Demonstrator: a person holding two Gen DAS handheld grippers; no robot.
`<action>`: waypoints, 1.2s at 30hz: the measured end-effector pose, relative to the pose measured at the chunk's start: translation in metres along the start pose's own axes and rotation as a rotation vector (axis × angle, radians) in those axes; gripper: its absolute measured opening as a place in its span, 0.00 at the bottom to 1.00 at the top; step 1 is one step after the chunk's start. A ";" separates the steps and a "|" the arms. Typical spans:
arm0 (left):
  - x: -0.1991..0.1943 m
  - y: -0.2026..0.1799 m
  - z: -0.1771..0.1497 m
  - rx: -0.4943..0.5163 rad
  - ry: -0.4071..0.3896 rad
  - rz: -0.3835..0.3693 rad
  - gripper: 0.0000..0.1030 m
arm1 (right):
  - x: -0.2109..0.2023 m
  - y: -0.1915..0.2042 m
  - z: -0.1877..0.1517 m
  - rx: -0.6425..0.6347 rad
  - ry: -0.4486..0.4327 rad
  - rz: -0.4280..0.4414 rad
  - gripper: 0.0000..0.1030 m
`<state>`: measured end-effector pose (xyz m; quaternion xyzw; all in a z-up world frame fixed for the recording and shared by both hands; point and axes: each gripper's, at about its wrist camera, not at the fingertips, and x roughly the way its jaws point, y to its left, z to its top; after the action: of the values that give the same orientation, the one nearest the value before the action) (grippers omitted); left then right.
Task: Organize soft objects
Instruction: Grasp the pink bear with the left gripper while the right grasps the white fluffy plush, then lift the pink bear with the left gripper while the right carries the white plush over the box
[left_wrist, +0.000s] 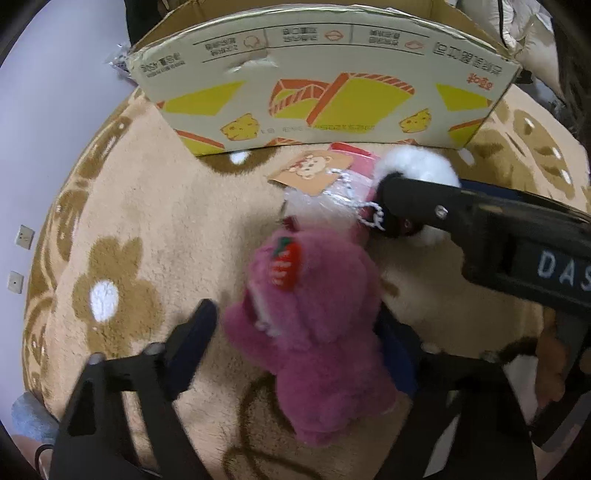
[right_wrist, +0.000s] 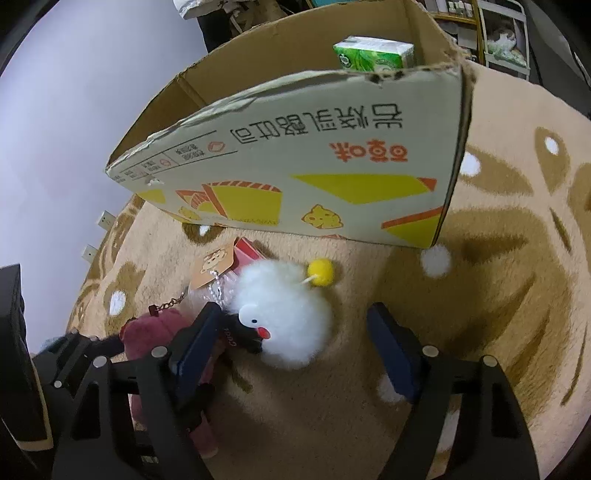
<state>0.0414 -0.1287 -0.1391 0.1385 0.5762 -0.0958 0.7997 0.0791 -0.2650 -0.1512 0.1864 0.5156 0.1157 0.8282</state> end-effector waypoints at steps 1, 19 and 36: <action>0.000 0.000 0.000 -0.001 0.000 -0.009 0.69 | 0.000 -0.001 0.000 0.008 -0.004 0.008 0.82; -0.013 0.006 0.000 -0.050 -0.004 -0.025 0.66 | -0.002 0.012 -0.006 -0.069 -0.018 -0.035 0.38; -0.067 0.048 0.005 -0.131 -0.176 0.000 0.66 | -0.073 0.027 -0.018 -0.077 -0.210 -0.082 0.36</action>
<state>0.0393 -0.0858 -0.0693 0.0769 0.5087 -0.0696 0.8547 0.0307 -0.2654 -0.0879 0.1445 0.4282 0.0811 0.8883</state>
